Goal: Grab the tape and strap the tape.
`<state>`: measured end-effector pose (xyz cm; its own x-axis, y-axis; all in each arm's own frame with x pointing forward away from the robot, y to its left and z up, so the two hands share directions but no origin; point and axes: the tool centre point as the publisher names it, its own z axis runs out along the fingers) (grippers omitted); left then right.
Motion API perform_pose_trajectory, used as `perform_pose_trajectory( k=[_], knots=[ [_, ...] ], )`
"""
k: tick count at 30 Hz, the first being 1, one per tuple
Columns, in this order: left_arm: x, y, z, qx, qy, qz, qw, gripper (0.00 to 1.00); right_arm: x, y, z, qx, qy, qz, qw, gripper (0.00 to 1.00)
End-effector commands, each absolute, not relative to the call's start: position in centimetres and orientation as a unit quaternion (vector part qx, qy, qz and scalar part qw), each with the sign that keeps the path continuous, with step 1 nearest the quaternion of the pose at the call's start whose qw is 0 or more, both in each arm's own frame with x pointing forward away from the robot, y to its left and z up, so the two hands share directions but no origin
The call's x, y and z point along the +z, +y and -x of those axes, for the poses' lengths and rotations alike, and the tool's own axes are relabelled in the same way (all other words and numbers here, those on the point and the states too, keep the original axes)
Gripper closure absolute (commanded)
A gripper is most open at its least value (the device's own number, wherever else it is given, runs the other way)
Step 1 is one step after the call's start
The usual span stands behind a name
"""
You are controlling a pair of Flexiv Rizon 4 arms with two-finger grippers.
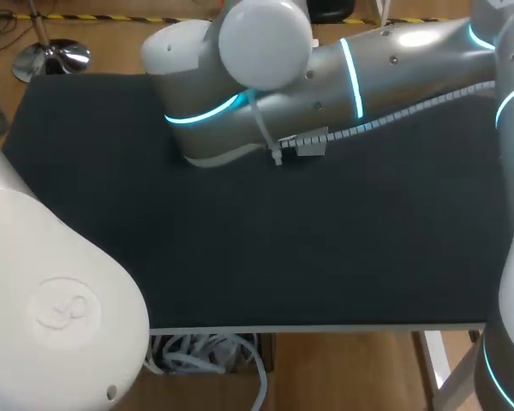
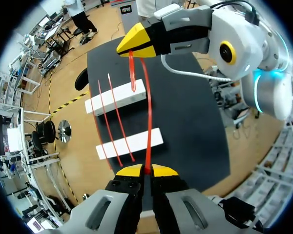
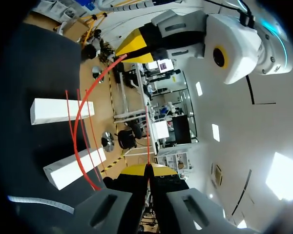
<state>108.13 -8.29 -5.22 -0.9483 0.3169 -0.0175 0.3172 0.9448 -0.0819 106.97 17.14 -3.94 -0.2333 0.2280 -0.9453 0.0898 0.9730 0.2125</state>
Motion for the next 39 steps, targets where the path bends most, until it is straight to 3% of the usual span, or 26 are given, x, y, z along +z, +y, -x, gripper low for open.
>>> perform_pose_trajectory(
  k=[1,39],
  knots=[
    [-5.1,-8.3,-108.2,-0.040,0.986,-0.160,0.000,1.00,-3.7,18.8,-107.3,0.049,0.788,-0.104,0.605,1.00],
    [-5.1,-8.3,-108.2,-0.040,0.986,-0.160,0.000,1.00,-4.6,24.3,-109.0,0.078,0.804,-0.047,0.587,1.00]
  ],
)
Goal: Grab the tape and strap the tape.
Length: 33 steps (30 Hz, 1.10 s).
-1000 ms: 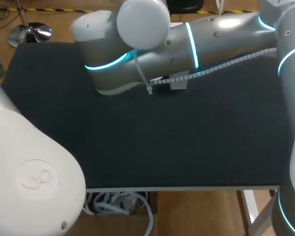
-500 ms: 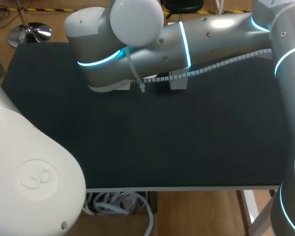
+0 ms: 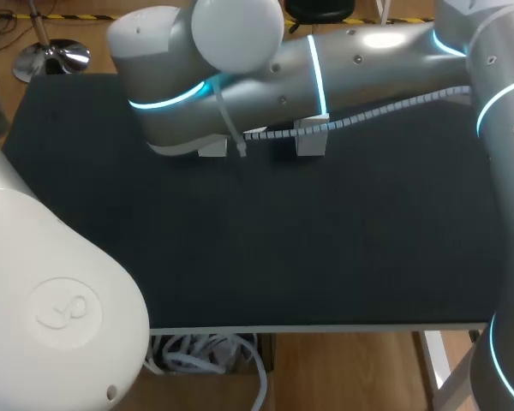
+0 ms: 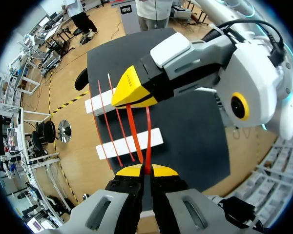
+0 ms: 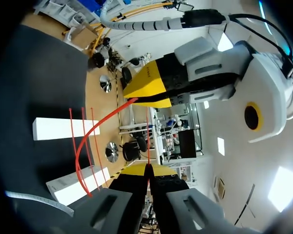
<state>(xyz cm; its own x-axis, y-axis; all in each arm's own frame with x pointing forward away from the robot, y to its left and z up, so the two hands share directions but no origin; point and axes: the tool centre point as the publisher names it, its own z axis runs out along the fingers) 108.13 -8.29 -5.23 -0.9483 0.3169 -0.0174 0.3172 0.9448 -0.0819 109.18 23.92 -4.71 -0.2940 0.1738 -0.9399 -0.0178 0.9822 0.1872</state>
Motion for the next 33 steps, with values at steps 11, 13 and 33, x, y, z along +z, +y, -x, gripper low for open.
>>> perform_pose_trajectory(
  k=[11,13,33],
  knots=[
    [-5.08,-8.35,-108.16,-0.040,0.986,-0.160,0.000,1.00,-4.94,24.77,-108.60,0.079,0.807,-0.048,0.583,1.00],
    [-5.08,-8.35,-108.16,-0.040,0.986,-0.160,0.000,1.00,-4.81,24.77,-108.64,0.077,0.806,-0.047,0.586,1.00],
    [-5.08,-8.35,-108.16,-0.040,0.986,-0.160,0.000,1.00,-4.74,24.77,-108.85,0.065,0.806,-0.056,0.585,1.00]
  ],
)
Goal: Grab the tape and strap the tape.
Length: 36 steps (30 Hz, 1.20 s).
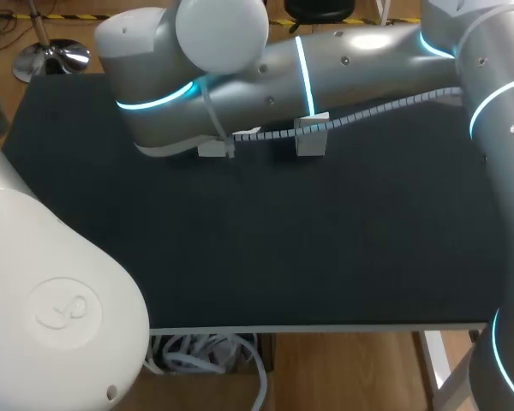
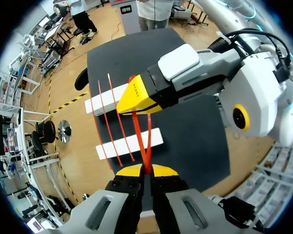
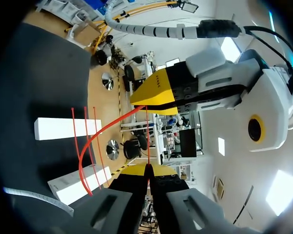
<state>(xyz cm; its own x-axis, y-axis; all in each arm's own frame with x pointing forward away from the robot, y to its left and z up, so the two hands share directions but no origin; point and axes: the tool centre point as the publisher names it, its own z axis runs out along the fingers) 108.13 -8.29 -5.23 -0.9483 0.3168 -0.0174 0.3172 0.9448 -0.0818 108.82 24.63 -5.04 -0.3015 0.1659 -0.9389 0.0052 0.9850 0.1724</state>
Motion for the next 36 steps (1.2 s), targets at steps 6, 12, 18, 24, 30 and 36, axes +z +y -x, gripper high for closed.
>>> perform_pose_trajectory(
  k=[6,12,18,24,30,36],
  knots=[
    [-5.08,-8.35,-108.16,-0.040,0.986,-0.160,0.000,1.00,-4.76,24.87,-108.86,0.063,0.805,-0.056,0.587,1.00],
    [-5.08,-8.35,-108.16,-0.040,0.986,-0.160,0.000,1.00,-4.92,25.13,-109.00,0.063,0.807,-0.052,0.585,1.00],
    [-5.08,-8.35,-108.16,-0.040,0.986,-0.160,0.000,1.00,-4.89,25.29,-109.15,0.064,0.807,-0.050,0.585,1.00],
    [-5.08,-8.35,-108.16,-0.040,0.986,-0.160,0.000,1.00,-4.85,25.47,-109.09,0.064,0.808,-0.046,0.584,1.00],
    [-5.08,-8.35,-108.16,-0.040,0.986,-0.160,0.000,1.00,-4.88,25.72,-108.96,0.064,0.808,-0.042,0.585,1.00],
    [-5.08,-8.35,-108.16,-0.040,0.986,-0.160,0.000,1.00,-4.76,25.51,-108.94,0.060,0.807,-0.041,0.587,1.00]
  ],
)
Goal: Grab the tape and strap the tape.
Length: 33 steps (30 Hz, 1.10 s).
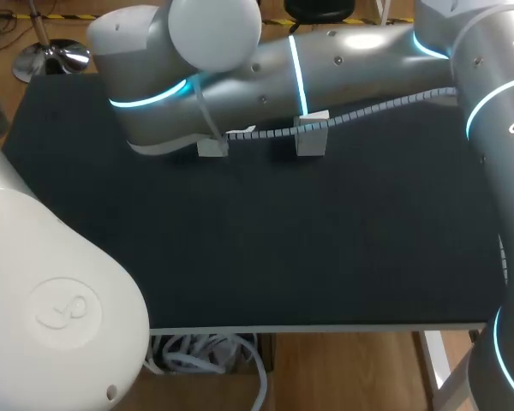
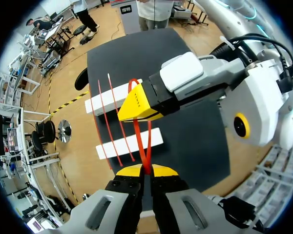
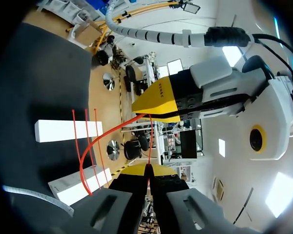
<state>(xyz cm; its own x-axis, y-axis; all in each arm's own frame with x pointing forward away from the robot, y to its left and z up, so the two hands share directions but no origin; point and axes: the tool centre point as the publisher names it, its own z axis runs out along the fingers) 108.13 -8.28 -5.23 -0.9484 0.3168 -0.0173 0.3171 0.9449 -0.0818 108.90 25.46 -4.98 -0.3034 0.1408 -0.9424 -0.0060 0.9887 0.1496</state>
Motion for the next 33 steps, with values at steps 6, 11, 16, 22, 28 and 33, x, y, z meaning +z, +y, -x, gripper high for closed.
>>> perform_pose_trajectory(
  k=[6,11,16,22,28,33],
  knots=[
    [-5.1,-8.3,-108.2,-0.040,0.986,-0.160,0.000,1.00,-4.7,25.9,-108.9,0.060,0.806,-0.036,0.587,1.00],
    [-5.1,-8.3,-108.2,-0.040,0.986,-0.160,0.000,1.00,-4.7,26.2,-109.0,0.060,0.807,-0.033,0.587,1.00],
    [-5.1,-8.3,-108.2,-0.040,0.986,-0.160,0.000,1.00,-4.7,26.5,-108.9,0.062,0.807,-0.030,0.587,1.00],
    [-5.1,-8.3,-108.2,-0.040,0.986,-0.160,0.000,1.00,-4.8,27.0,-108.7,0.066,0.809,-0.026,0.583,1.00],
    [-5.1,-8.3,-108.2,-0.040,0.986,-0.160,0.000,1.00,-4.9,27.3,-108.3,0.069,0.810,-0.025,0.581,1.00],
    [-5.1,-8.3,-108.2,-0.040,0.986,-0.160,0.000,1.00,-5.0,27.3,-108.2,0.068,0.812,-0.026,0.579,1.00]
  ],
)
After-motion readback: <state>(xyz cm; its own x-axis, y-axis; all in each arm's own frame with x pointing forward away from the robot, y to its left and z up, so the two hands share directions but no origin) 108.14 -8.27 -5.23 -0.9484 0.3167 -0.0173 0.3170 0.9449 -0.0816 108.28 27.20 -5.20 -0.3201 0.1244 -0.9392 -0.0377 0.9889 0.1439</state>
